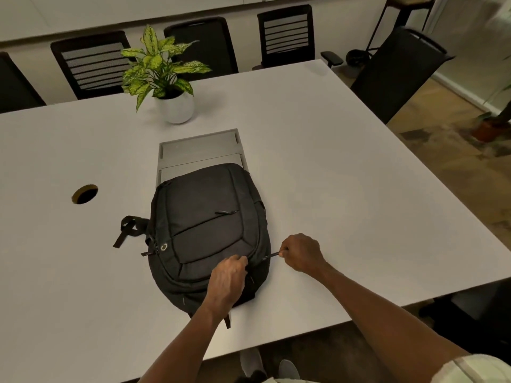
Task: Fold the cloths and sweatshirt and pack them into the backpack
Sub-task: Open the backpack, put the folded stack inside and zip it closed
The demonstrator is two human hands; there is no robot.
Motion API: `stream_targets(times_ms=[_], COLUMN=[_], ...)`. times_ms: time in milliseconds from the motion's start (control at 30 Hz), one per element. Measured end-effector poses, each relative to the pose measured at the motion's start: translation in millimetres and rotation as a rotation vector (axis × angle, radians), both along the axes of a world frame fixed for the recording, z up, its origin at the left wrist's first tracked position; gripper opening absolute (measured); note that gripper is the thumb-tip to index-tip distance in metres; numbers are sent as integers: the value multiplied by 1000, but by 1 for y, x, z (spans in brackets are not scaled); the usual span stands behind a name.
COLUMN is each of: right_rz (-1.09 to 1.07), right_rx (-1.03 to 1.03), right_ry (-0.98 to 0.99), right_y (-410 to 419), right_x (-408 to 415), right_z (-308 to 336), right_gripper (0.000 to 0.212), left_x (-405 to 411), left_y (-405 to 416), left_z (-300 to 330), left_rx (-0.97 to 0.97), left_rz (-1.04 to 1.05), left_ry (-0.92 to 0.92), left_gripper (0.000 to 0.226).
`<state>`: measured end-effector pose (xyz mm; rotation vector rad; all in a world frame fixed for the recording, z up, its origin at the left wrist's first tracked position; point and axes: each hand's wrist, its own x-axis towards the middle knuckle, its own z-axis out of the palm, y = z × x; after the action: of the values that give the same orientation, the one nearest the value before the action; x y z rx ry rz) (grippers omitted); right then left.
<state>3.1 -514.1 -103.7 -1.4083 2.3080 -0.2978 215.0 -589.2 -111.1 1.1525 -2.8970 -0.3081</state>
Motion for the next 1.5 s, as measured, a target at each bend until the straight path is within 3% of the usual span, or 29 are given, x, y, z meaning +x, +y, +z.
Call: stream_targets(times_ms=[167, 333, 733, 1067, 1200, 1300, 1400, 1500], right_rz=[-72, -139, -165, -388, -437, -404, -349, -279], right_rx=[-13, -20, -45, -85, -82, -51, -64, -23], right_ry=[144, 189, 192, 106, -128, -418, -631, -790], right_y=[-26, -61, -123, -129, -129, -119, -97, -73], right_x=[-14, -24, -35, -28, -21, -4, 22, 42], right_z=[6, 11, 13, -7, -11, -6, -4, -4], right_gripper=[15, 13, 17, 22, 19, 58, 81, 97], left_x=[1, 2, 10, 9, 17, 30, 48, 69], left_y=[-10, -16, -26, -28, -33, -42, -54, -63], left_z=[0, -5, -14, -15, -9, -4, -2, 0], left_rx=[100, 149, 267, 290, 382, 508, 315, 71], left_rz=[23, -5, -23, -42, -43, -8, 141, 419], left_ry=[11, 29, 40, 67, 82, 247, 455, 487], left_gripper=[6, 13, 12, 19, 27, 16, 8, 41])
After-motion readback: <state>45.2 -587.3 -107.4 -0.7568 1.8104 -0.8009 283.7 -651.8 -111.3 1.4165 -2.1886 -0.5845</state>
